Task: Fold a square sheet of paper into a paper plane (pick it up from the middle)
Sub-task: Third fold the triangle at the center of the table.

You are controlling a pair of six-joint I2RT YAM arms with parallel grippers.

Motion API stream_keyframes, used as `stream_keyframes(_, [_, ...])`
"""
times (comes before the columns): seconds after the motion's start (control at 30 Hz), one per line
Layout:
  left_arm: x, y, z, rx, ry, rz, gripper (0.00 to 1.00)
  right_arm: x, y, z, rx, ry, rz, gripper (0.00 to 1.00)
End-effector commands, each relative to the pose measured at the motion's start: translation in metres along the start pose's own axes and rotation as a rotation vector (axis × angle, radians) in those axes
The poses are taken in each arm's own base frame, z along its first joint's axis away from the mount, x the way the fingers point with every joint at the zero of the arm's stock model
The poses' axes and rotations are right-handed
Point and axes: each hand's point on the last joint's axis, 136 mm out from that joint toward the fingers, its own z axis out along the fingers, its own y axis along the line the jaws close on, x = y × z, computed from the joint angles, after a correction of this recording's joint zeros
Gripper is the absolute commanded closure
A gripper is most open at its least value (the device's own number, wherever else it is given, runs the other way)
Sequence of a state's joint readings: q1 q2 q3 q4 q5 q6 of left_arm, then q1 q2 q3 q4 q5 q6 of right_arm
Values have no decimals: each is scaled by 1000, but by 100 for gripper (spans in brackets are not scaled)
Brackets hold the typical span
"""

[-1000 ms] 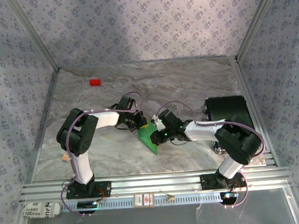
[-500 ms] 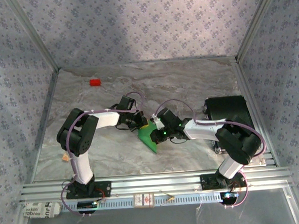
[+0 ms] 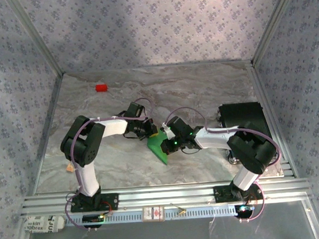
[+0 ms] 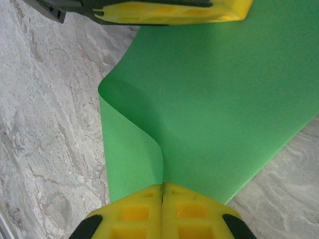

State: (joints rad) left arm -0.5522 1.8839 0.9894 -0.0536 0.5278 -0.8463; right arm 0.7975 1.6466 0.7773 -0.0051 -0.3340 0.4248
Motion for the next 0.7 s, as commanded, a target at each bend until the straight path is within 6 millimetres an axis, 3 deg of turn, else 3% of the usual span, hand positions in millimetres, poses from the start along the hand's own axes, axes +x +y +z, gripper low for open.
stream_keyframes(0.0, [18,24,7,-79,48,-39,97,-3,0,3,18,7,-19,96])
stream_keyframes(0.67, [17,23,8,-69,48,-45,97,-1,0,9,3,12,-14,96])
